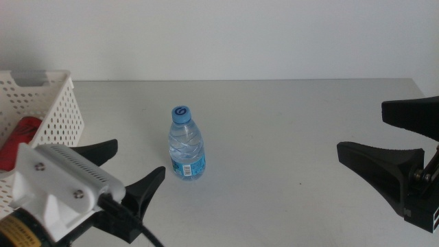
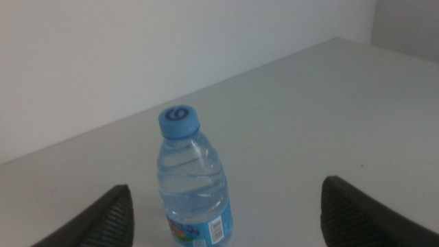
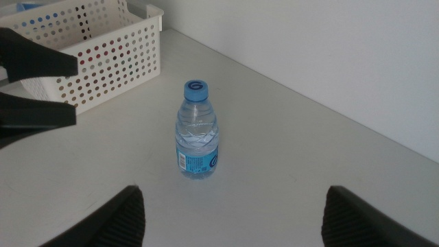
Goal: Use arms to grab the bottles and put them into the dustbin to the left of the table.
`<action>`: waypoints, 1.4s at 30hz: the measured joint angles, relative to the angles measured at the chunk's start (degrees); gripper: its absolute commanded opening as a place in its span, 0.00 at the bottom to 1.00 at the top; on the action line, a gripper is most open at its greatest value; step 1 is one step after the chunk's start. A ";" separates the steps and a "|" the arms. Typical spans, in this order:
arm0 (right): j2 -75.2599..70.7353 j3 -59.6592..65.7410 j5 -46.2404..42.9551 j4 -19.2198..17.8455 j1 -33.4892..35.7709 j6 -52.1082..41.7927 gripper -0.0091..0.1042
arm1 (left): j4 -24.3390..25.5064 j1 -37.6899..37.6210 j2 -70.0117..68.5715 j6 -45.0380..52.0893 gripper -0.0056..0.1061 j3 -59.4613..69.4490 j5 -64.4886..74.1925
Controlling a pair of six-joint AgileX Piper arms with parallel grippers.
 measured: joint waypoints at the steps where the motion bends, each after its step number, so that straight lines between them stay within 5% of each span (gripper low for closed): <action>1: 0.00 0.00 0.00 0.00 0.00 0.00 0.66 | -0.29 0.00 2.06 0.00 0.89 0.12 -1.13; 17: 0.00 0.00 0.00 0.00 0.00 0.00 0.66 | -1.46 2.28 33.21 -3.95 0.89 -7.73 -22.69; 26: 0.00 0.00 0.00 0.00 0.00 0.00 0.66 | 9.08 7.61 44.21 -11.63 0.89 -15.45 -23.07; 34: 0.00 0.00 0.00 0.00 0.00 0.00 0.66 | 10.87 7.98 54.63 -13.04 0.88 -21.44 -26.50; 37: 0.00 0.00 0.00 0.00 0.00 0.00 0.66 | 10.51 7.98 57.58 -13.16 0.79 -22.33 -27.71; 42: 0.00 0.04 0.00 0.00 0.00 0.00 0.66 | 9.49 7.98 59.88 -13.68 0.41 -22.66 -28.64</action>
